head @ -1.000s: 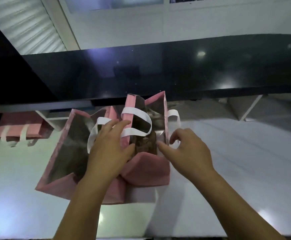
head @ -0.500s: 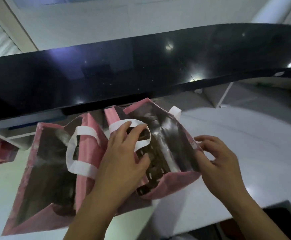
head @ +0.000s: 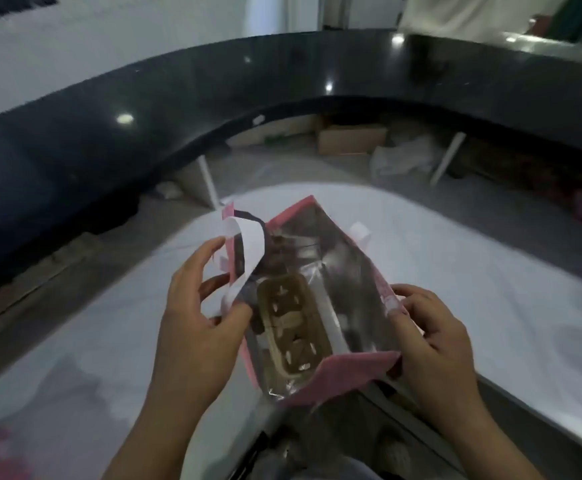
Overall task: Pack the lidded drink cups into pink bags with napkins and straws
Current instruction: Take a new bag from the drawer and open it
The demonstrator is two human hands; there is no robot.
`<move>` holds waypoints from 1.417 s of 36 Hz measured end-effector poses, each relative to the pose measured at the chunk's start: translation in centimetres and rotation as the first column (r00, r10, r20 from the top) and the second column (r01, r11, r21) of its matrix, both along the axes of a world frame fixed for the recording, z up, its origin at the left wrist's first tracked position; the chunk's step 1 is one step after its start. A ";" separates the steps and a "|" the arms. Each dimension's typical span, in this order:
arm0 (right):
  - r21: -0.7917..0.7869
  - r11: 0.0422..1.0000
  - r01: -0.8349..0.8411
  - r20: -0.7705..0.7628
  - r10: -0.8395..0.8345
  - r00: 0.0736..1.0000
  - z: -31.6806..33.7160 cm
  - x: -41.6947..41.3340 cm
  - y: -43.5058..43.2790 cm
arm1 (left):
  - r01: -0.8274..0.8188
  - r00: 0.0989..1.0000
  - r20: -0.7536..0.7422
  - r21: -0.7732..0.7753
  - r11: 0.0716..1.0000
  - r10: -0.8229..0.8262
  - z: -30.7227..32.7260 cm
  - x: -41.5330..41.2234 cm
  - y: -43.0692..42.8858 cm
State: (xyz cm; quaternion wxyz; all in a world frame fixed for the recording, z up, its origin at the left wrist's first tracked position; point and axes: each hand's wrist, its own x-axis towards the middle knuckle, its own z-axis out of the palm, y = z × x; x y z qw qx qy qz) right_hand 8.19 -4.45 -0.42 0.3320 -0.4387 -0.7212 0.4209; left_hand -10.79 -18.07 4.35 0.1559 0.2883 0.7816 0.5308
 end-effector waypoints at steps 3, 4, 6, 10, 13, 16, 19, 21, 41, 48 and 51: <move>0.009 0.992 0.123 -0.003 -0.123 0.992 0.5 4.5 2.3 | 0.107 0.990 0.092 0.045 0.993 -0.111 0.6 2.9 5.0; 0.021 0.986 0.164 -0.004 -0.164 0.986 0.7 6.1 3.1 | 0.149 0.982 0.109 0.059 0.987 -0.155 0.8 4.0 6.7; 0.034 0.970 0.239 -0.016 -0.238 0.971 1.0 9.4 4.7 | 0.237 0.962 0.116 0.091 0.967 -0.247 1.1 6.4 10.0; -0.009 0.931 0.364 -0.076 -0.364 0.928 1.8 16.0 7.3 | 0.388 0.906 0.130 0.126 0.913 -0.402 1.3 12.0 16.3; -0.033 0.900 0.435 -0.110 -0.436 0.893 1.9 20.8 9.0 | 0.477 0.859 0.133 0.140 0.867 -0.494 1.5 16.5 20.1; -0.033 0.881 0.472 -0.119 -0.472 0.874 1.8 24.8 10.6 | 0.538 0.823 0.123 0.141 0.831 -0.554 1.5 20.6 23.7; -0.041 0.864 0.502 -0.130 -0.503 0.854 1.2 28.0 12.5 | 0.561 0.811 0.117 0.122 0.819 -0.574 1.1 23.9 26.9; -0.035 0.863 0.503 -0.115 -0.504 0.856 0.6 29.7 13.8 | 0.555 0.819 0.108 0.099 0.826 -0.563 0.8 25.6 28.6; -0.008 0.897 0.443 0.248 -0.427 0.869 3.3 37.6 24.5 | 0.647 0.745 0.194 0.024 0.762 -0.638 -0.3 27.8 33.3; -0.052 0.970 0.238 0.812 -0.098 0.575 1.0 39.6 35.2 | 0.717 0.686 0.195 -0.012 0.697 -0.701 -1.0 26.9 33.0; -0.091 0.971 0.222 0.913 -0.008 0.408 0.5 38.6 37.2 | 0.738 0.661 0.195 0.002 0.675 -0.724 -1.2 26.3 33.1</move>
